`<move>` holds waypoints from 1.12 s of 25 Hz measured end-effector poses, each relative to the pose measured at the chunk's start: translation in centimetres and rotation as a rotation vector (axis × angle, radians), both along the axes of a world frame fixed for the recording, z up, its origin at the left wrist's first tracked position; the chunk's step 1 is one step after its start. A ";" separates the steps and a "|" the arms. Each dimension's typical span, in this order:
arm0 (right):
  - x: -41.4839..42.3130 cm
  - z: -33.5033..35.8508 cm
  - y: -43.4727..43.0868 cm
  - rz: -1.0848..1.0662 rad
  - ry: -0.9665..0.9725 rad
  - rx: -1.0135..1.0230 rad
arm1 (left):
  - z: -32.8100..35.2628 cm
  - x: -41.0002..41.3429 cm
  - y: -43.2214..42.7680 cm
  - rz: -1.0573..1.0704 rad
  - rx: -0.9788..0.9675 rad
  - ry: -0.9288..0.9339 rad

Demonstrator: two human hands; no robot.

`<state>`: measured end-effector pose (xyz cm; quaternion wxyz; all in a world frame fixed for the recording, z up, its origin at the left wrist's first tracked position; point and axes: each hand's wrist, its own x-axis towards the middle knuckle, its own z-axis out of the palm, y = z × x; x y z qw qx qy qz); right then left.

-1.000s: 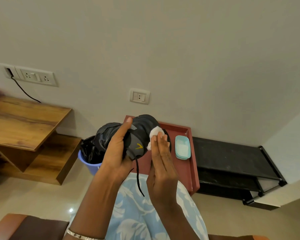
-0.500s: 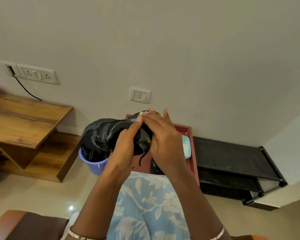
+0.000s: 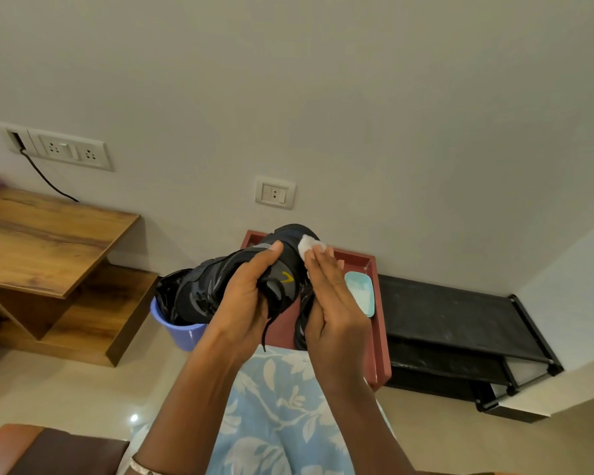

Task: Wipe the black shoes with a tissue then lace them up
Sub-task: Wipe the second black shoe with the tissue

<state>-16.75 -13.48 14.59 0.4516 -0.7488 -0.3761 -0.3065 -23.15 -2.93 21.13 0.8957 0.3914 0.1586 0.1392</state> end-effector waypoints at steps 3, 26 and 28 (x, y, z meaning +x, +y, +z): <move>1.4 2.1 0.5 0.021 0.045 -0.038 | 0.2 0.1 -0.4 -0.018 0.147 0.036; 0.0 5.1 1.1 0.082 0.163 0.012 | -1.9 -0.2 1.9 -0.164 0.178 -0.241; 0.4 5.7 1.3 0.096 0.136 -0.090 | -1.9 -0.2 2.0 -0.162 0.259 -0.200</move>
